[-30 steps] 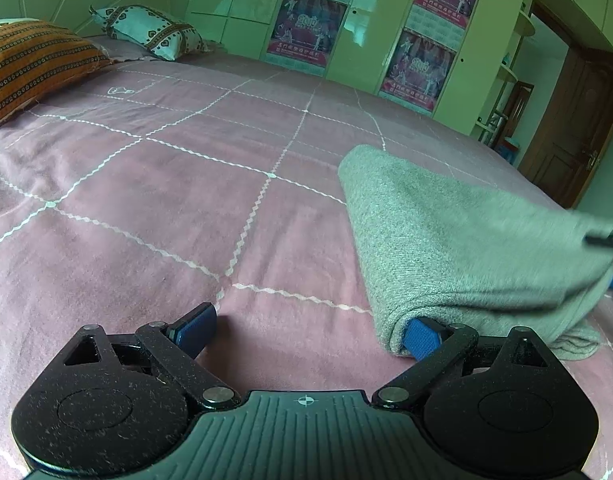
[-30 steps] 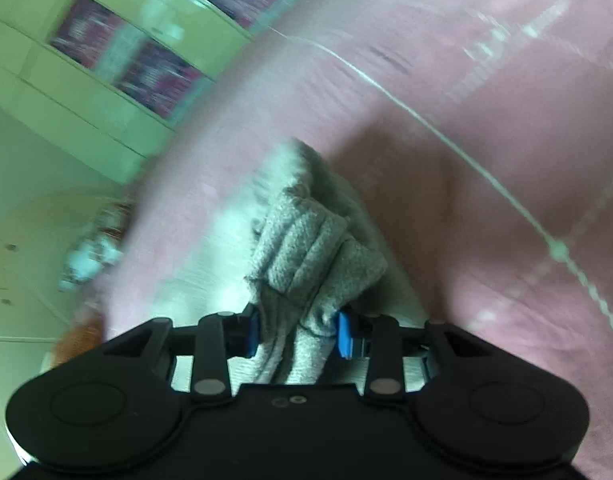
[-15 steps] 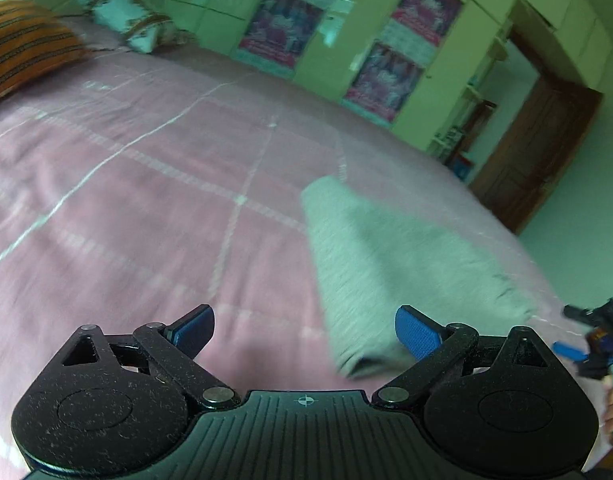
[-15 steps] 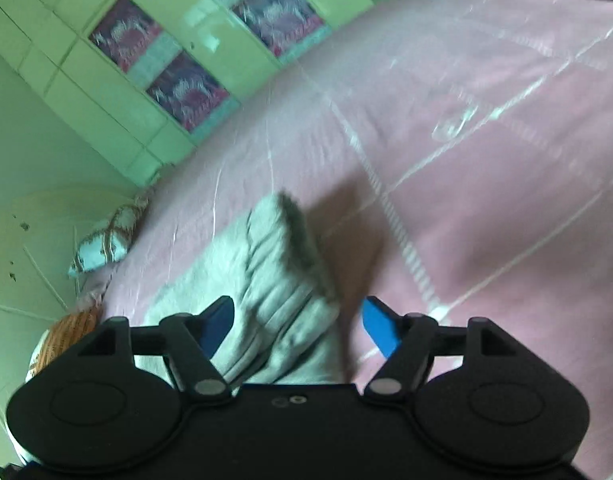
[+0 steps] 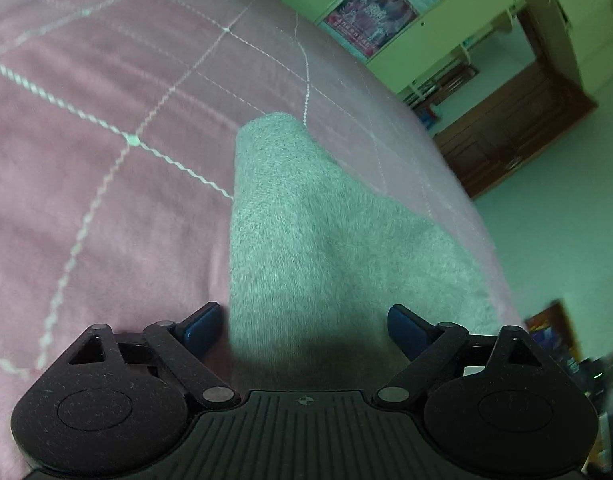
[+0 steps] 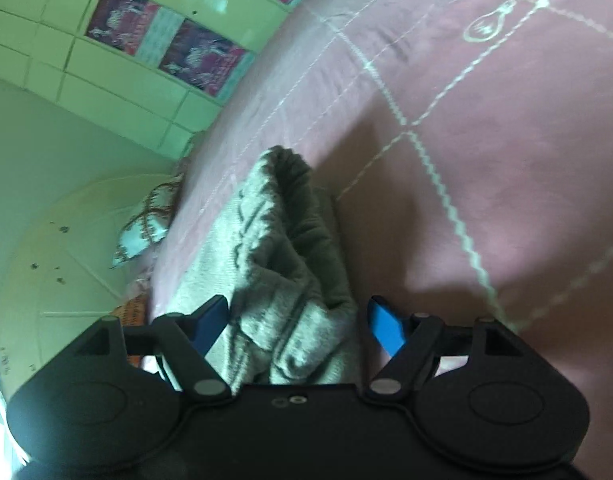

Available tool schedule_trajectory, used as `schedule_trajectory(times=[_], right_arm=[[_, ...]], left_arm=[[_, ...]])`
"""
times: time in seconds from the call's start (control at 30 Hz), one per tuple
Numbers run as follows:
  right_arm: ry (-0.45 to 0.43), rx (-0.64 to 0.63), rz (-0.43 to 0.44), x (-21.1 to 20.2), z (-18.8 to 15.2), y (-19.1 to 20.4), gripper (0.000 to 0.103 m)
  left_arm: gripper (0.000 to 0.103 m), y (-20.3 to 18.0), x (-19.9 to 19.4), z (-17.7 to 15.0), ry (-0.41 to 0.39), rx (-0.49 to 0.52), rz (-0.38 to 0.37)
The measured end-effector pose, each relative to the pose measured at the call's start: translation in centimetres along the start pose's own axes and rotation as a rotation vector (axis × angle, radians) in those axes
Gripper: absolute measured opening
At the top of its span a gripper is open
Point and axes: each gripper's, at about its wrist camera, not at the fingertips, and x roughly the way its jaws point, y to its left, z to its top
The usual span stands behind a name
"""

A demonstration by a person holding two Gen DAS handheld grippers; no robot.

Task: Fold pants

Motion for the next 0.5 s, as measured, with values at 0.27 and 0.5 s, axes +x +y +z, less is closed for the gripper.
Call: schedule_trajectory(times=[0.27, 0.5], right_arm=[[0.028, 0.021, 0.088, 0.9, 1.0, -0.7, 0.071], [0.125, -0.06, -0.009, 3.3, 1.4, 1.8, 0.053]], left_arm=[[0.087, 2.1, 1.2, 0.5, 0.01, -0.1, -0.1], [0.025, 1.5, 2.6, 0.6, 0.043, -0.114, -0.122]])
